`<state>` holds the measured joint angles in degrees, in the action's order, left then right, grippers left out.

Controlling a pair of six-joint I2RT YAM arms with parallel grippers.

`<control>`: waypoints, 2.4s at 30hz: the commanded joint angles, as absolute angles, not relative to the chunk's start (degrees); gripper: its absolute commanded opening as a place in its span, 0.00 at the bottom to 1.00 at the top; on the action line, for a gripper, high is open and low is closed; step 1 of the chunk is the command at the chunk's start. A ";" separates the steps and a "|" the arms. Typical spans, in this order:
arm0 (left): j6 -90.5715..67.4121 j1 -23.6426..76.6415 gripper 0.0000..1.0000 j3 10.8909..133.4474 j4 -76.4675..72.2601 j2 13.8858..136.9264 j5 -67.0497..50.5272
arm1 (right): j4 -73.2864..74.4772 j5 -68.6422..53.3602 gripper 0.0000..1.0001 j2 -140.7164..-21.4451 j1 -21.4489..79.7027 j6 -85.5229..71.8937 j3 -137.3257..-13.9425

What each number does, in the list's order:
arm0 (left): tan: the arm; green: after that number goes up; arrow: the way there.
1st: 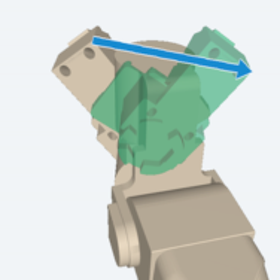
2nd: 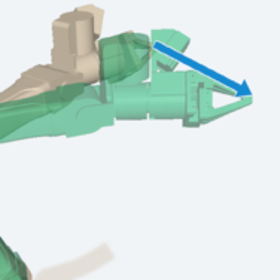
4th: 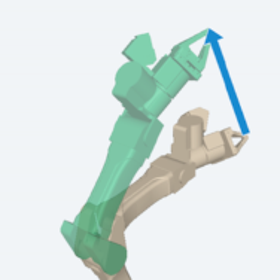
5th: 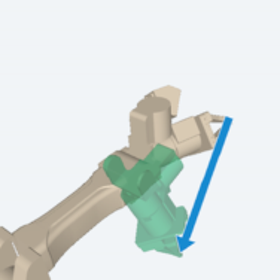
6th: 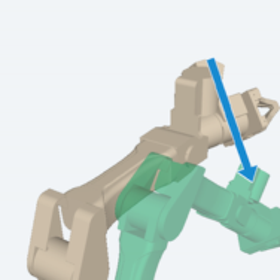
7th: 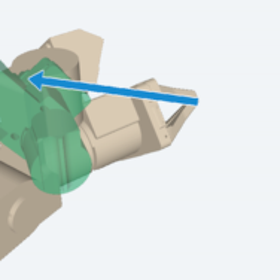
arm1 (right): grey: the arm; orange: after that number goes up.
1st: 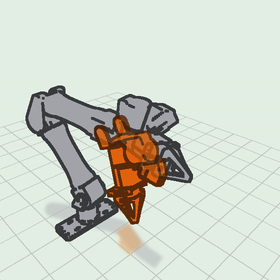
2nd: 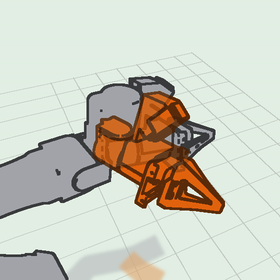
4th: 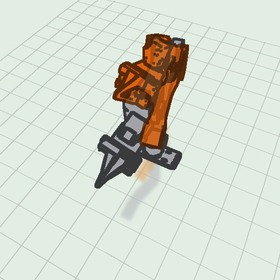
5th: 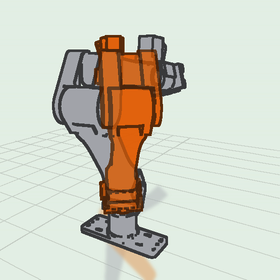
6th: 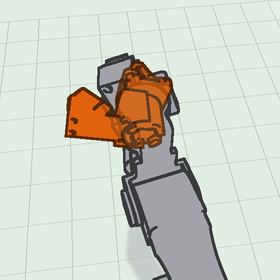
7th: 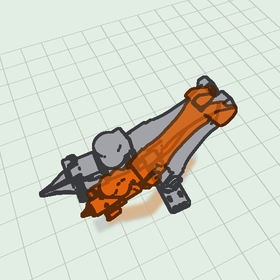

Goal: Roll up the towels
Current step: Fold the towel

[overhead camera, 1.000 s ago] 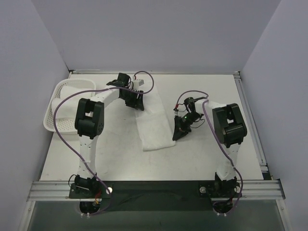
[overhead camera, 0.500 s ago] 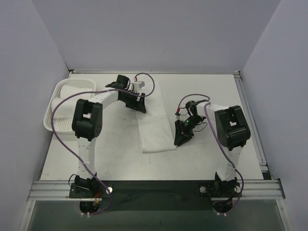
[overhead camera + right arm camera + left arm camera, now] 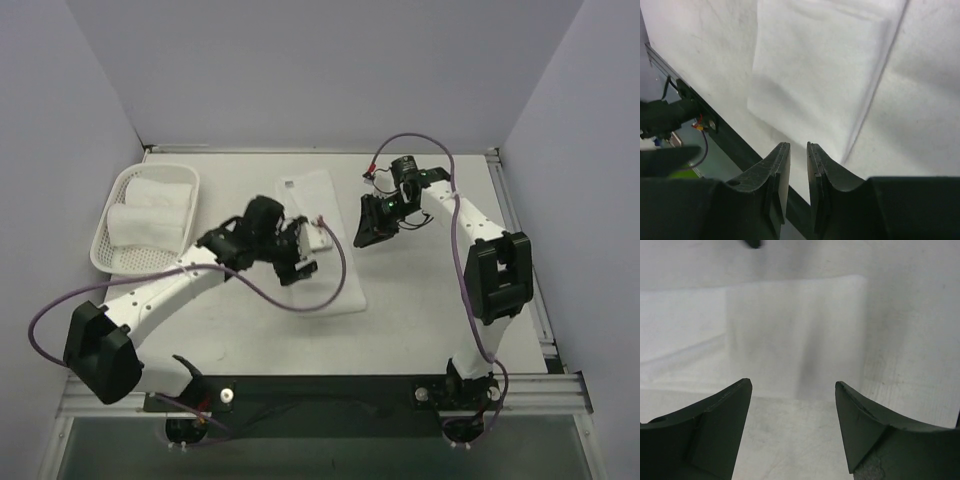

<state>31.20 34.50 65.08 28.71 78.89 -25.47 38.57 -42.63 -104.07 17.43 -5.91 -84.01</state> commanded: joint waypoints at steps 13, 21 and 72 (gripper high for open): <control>36.21 62.23 0.75 58.18 20.31 96.13 6.41 | 32.17 -42.90 0.19 -127.35 22.94 -11.51 -100.02; 36.39 62.40 0.43 55.46 20.74 100.02 2.65 | 30.94 -41.92 0.17 -128.24 23.03 -9.94 -93.44; 28.48 33.66 0.52 89.21 41.75 117.33 -41.84 | 39.02 -58.35 0.22 -104.41 9.93 -5.45 -79.37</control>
